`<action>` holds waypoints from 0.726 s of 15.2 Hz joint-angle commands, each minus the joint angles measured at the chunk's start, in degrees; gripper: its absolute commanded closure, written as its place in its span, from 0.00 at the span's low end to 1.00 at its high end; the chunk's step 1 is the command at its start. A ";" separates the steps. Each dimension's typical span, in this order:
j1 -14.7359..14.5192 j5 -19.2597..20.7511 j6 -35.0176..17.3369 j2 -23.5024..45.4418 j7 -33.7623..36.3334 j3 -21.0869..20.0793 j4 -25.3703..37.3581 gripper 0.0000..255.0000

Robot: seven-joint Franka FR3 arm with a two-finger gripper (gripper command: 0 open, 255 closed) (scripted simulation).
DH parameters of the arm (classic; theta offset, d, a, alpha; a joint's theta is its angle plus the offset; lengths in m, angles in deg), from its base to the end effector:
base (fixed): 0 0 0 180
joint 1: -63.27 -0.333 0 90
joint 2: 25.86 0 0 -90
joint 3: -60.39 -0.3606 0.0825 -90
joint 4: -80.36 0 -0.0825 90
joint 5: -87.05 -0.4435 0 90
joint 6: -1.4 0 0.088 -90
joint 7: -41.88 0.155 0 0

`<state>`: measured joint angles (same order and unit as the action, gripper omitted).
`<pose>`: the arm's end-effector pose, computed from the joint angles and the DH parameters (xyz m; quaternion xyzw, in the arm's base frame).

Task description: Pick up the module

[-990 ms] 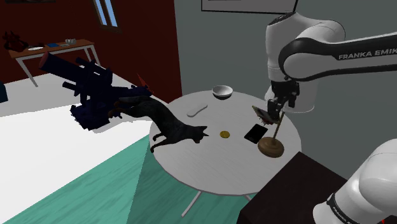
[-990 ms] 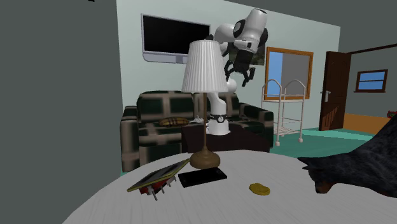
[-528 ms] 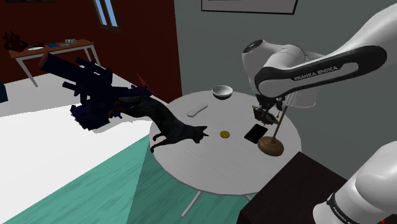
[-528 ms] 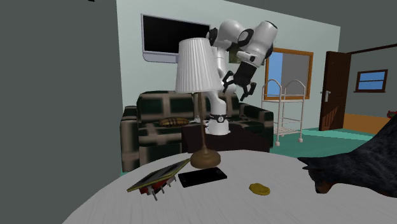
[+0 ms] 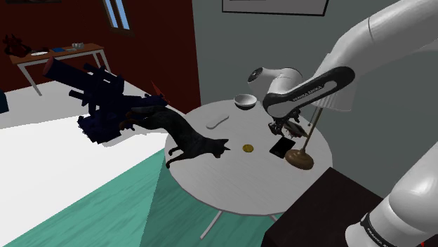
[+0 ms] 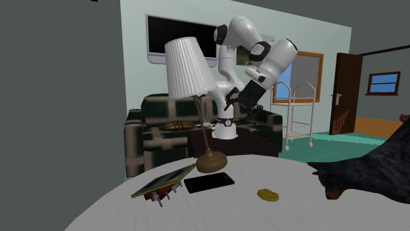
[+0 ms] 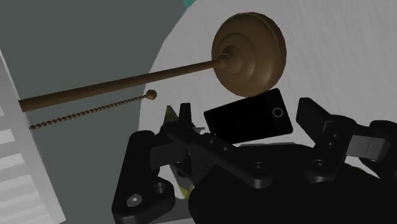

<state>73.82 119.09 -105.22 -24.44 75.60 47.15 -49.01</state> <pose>0.5127 -0.0413 0.3009 0.9419 -0.1234 -0.1157 0.2901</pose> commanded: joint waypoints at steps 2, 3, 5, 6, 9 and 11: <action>0.49 5.35 0.39 7.39 4.69 1.02 4.39 0.00; 0.49 6.91 0.78 9.78 6.02 1.51 6.09 0.00; 0.38 9.81 1.71 14.50 8.39 2.63 9.68 0.00; 0.29 11.15 2.24 16.82 9.44 3.25 11.57 0.00; -0.11 14.69 4.00 23.64 11.98 5.34 17.59 0.00; -0.40 16.67 5.28 28.12 13.22 6.84 21.93 0.00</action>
<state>73.37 134.50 -100.35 1.50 88.17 53.10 -29.02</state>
